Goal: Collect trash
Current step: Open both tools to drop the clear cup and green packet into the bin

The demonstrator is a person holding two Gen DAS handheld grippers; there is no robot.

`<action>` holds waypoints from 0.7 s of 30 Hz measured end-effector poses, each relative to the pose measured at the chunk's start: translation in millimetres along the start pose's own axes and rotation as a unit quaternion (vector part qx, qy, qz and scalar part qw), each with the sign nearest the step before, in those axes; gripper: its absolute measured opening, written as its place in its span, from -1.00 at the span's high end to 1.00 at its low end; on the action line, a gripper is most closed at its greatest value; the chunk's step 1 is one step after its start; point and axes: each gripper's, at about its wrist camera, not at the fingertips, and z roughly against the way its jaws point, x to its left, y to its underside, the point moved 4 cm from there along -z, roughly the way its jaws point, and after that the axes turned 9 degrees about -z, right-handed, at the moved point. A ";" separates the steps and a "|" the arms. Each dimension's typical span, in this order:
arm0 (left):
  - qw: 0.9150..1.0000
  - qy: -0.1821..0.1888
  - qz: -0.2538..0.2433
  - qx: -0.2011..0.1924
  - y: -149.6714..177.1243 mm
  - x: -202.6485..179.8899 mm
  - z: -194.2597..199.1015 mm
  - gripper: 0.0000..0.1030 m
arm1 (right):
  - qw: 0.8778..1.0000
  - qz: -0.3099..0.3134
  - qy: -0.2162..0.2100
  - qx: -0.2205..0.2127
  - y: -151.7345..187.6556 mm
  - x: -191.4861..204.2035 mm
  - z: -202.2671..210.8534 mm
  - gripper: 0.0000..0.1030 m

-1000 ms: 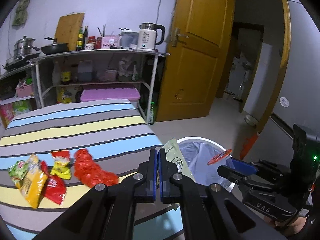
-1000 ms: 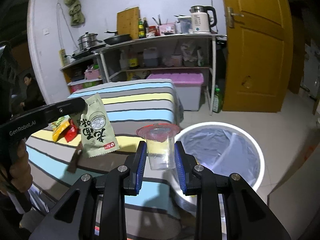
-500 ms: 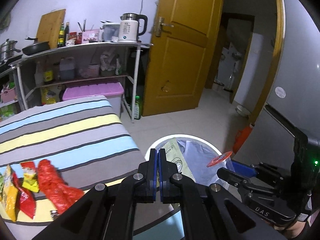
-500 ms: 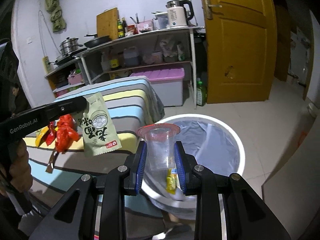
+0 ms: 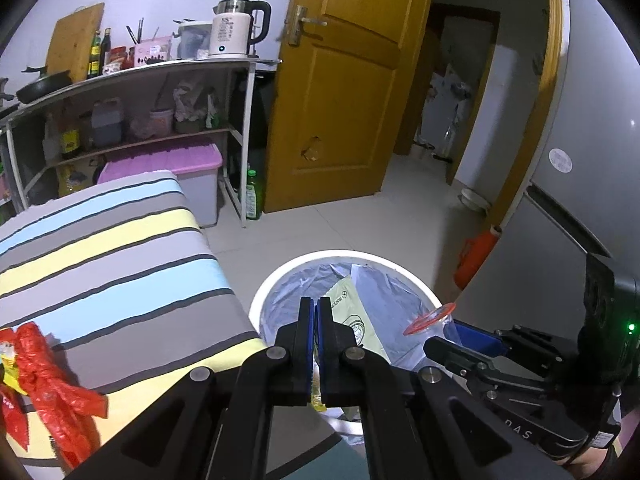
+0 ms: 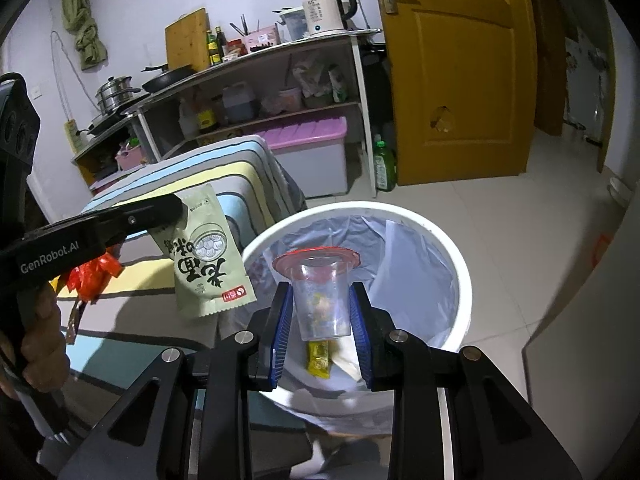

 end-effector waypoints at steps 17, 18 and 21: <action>1.000 -0.004 -0.006 0.016 4.0 0.8 -22.3 0.79 | 1.000 -0.018 0.019 0.005 4.0 -14.9 -12.7 0.11; 1.000 -0.004 -0.006 0.014 4.0 0.9 -20.1 0.79 | 1.000 -0.017 0.019 0.004 3.9 -14.2 -12.3 0.11; 1.000 -0.006 -0.003 0.005 3.8 2.7 -10.3 0.79 | 1.000 -0.013 0.015 0.003 3.0 -12.0 -10.3 0.11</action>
